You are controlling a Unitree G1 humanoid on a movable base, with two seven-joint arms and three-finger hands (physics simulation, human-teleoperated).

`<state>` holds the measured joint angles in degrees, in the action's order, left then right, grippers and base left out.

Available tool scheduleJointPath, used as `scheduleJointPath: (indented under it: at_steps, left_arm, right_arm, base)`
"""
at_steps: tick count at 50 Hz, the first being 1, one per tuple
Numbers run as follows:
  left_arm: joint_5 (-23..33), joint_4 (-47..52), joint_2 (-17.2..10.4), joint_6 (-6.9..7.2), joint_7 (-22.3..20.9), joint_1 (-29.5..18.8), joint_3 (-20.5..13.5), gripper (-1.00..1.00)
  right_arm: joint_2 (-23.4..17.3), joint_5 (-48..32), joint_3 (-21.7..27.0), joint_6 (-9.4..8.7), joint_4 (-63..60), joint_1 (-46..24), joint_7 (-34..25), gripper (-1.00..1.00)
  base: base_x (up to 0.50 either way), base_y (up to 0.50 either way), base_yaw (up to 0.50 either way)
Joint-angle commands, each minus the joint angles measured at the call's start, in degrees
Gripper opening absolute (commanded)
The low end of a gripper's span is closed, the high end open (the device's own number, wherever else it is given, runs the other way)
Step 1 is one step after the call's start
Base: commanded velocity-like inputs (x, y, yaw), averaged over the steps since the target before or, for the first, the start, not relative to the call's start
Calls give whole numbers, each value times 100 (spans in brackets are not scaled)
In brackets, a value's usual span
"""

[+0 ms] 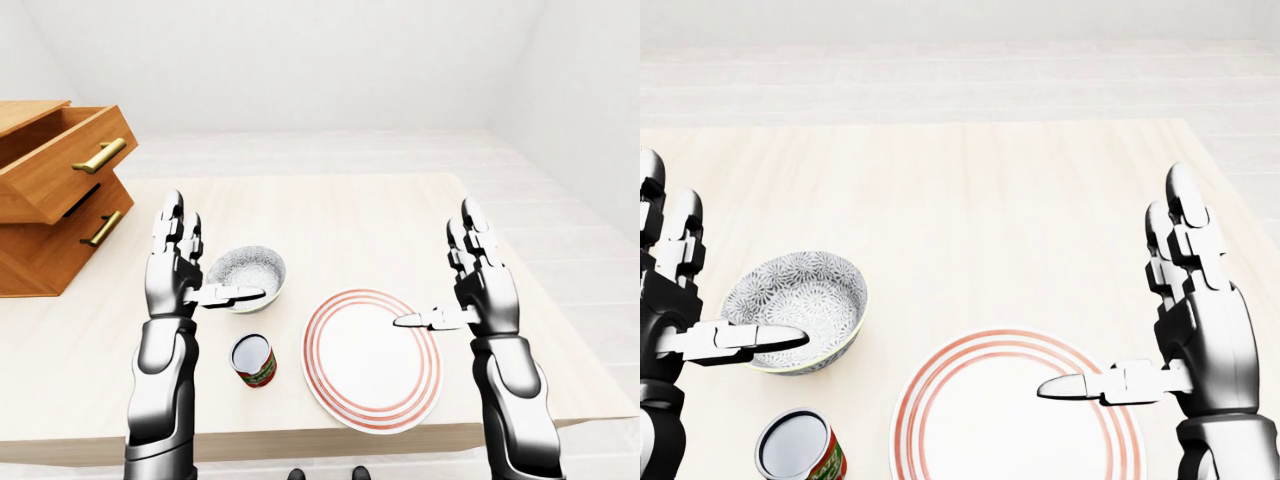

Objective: Put the bowl on the plate.

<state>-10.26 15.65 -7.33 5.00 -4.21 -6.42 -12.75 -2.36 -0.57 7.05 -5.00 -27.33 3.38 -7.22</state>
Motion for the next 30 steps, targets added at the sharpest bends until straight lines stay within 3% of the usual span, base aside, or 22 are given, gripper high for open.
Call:
scheduleJointPath:
  at_steps: [1,3,10,15,24,30]
  left_arm:
    - [315,-82,0,0,-57,24,137,100]
    - [194,-31,14,0,-90,-26,62,100]
    - [524,-293,-49,0,105,-279,97,100]
    - [1025,-683,-129,0,190,-393,271,100]
    - [1442,-871,-288,0,-393,-461,420,100]
    - [1777,-833,-305,0,-351,-559,349,100]
  right_arm:
    - [-15,-34,-7,0,-75,124,-83,100]
    - [5,-57,26,0,-124,134,-46,100]
    - [18,30,181,0,-347,225,-79,100]
    - [11,-14,172,0,-355,262,-127,100]
    - [23,-45,195,0,-371,308,-218,100]
    - [36,-28,221,0,-318,337,-271,100]
  base:
    - [0,0,0]
    - [0,0,0]
    - [0,0,0]
    - [0,0,0]
    - [0,0,0]
    - [0,0,0]
